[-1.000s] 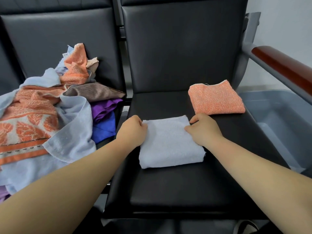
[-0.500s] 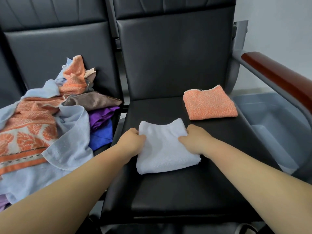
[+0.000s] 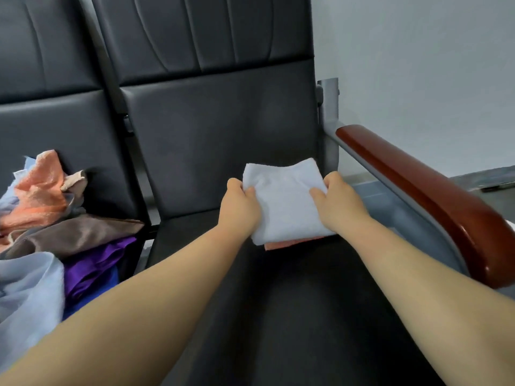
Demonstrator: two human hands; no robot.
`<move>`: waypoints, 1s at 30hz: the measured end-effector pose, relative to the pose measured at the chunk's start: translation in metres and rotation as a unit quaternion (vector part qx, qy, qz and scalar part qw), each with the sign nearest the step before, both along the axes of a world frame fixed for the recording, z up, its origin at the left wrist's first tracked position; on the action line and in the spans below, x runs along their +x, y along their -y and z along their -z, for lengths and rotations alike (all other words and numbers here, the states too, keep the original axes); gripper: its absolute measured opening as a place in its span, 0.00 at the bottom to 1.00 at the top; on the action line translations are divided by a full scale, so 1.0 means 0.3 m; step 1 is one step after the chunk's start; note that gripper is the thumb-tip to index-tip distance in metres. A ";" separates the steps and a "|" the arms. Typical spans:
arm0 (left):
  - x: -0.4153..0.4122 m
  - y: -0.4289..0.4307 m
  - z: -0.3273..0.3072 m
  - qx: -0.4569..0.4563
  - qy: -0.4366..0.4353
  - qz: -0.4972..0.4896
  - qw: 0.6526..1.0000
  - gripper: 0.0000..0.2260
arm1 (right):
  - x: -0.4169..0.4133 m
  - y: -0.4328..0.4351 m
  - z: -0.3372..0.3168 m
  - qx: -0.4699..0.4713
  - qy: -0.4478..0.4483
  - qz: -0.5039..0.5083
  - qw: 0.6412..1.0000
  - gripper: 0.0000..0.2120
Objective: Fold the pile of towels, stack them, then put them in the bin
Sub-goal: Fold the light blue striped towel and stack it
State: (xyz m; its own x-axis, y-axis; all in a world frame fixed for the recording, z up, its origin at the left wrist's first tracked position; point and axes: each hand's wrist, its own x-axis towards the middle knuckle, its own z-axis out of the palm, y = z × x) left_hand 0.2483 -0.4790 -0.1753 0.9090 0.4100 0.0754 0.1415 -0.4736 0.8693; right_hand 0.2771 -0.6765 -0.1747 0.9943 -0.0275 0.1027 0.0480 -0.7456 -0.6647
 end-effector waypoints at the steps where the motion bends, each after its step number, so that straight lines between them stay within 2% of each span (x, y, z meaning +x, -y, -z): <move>1: 0.061 0.023 0.017 0.000 -0.013 -0.001 1.000 0.06 | 0.053 0.017 0.014 -0.003 -0.002 0.012 1.000 0.11; 7: 0.245 0.060 0.181 0.041 -0.085 -0.040 0.995 0.10 | 0.228 0.038 0.154 -0.004 -0.054 0.034 0.998 0.11; 13: 0.239 0.057 0.232 0.080 -0.109 -0.061 0.989 0.11 | 0.214 0.038 0.197 0.042 -0.065 0.080 0.994 0.17; 18: 0.098 0.041 0.177 0.083 -0.146 -0.019 0.986 0.15 | 0.078 0.062 0.187 0.070 -0.109 0.130 0.983 0.27; 23: -0.145 -0.043 0.153 0.145 -0.182 0.016 0.972 0.16 | -0.150 0.044 0.161 0.033 -0.111 0.155 0.981 0.24; 26: -0.271 -0.124 0.152 0.167 -0.193 0.013 0.967 0.17 | -0.268 -0.008 0.156 0.013 -0.142 0.113 0.983 0.25; 30: -0.414 -0.253 0.126 0.170 -0.206 0.007 0.964 0.16 | -0.401 -0.151 0.135 -0.010 -0.175 -0.016 0.984 0.23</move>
